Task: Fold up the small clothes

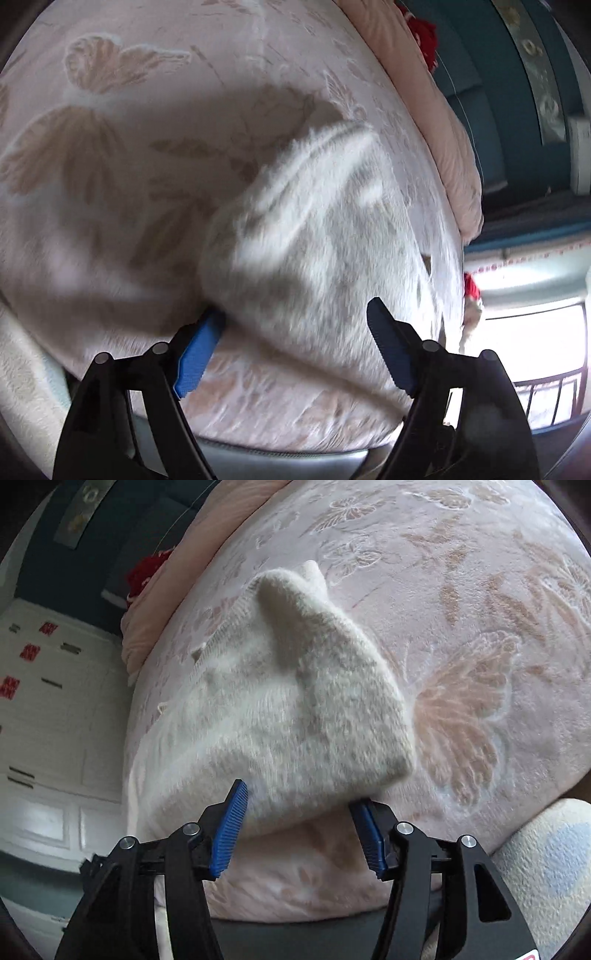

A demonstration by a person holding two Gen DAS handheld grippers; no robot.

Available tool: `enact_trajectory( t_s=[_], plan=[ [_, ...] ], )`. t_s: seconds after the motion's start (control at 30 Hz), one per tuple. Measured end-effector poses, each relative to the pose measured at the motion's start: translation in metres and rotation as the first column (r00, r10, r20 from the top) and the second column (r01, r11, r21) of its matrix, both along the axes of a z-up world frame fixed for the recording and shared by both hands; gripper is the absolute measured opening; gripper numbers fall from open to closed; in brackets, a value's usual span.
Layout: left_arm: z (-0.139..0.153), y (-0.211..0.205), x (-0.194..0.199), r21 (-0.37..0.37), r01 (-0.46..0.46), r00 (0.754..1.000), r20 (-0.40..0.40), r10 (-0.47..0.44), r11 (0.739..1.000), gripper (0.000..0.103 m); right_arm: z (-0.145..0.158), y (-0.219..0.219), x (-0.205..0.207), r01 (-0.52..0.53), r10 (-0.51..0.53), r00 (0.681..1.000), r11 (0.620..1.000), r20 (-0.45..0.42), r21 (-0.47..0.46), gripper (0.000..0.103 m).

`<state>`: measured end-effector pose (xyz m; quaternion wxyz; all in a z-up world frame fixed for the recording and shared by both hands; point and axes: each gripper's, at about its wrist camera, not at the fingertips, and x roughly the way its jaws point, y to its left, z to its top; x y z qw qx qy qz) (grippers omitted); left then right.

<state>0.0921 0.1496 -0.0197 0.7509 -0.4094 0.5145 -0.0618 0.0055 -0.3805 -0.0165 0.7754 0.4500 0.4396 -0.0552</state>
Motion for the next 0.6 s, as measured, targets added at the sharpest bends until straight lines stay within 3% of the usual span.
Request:
enact_trajectory(
  t_s=[0.03,0.07,0.1,0.13,0.17,0.3,0.37,0.43,0.53,0.6],
  plan=[
    [0.001,0.001,0.005,-0.005,-0.021,1.0,-0.007,0.021,1.0,0.075,-0.001,-0.003,0.005,0.026,-0.026,1.0,0.999,0.011,0.034,0.057],
    [0.003,0.001,0.011,-0.01,-0.04,0.999,-0.011,0.04,0.999,0.071,-0.003,-0.007,0.011,0.055,-0.057,0.998,0.996,0.022,0.068,0.048],
    [0.004,0.002,0.016,0.003,-0.053,0.998,-0.027,0.053,0.999,0.05,-0.002,-0.008,0.016,0.073,-0.075,0.997,0.994,0.027,0.083,0.021],
    [0.006,0.002,0.02,0.019,-0.057,0.997,-0.049,0.058,0.998,0.023,0.002,-0.008,0.021,0.077,-0.08,0.996,0.993,0.031,0.088,0.021],
    [0.01,0.003,0.022,0.007,-0.052,0.998,-0.045,0.052,0.999,0.018,0.012,-0.007,0.022,0.08,-0.085,0.995,0.993,0.061,0.084,0.018],
    [0.055,0.007,0.006,0.004,-0.014,1.0,0.014,0.014,1.0,0.014,0.075,-0.002,0.008,0.016,-0.019,0.987,1.0,0.159,0.017,0.012],
    [0.076,0.01,-0.009,0.021,0.017,0.999,0.029,-0.017,1.0,0.014,0.092,-0.003,-0.006,-0.016,0.024,0.987,0.998,0.161,-0.055,0.011],
    [0.073,0.01,-0.018,0.068,0.045,0.999,0.015,-0.046,0.997,0.014,0.082,-0.008,-0.019,-0.045,0.059,0.993,0.989,0.101,-0.139,0.011],
    [0.026,0.008,-0.019,0.075,0.073,0.993,-0.1,-0.065,0.994,0.014,0.012,-0.014,-0.024,-0.101,0.085,0.989,0.987,-0.12,-0.127,0.012],
    [0.002,0.006,-0.023,0.085,0.066,0.987,-0.15,-0.053,0.994,0.017,0.005,-0.013,-0.036,-0.066,0.056,0.993,0.993,-0.106,-0.1,0.021]
  ],
)
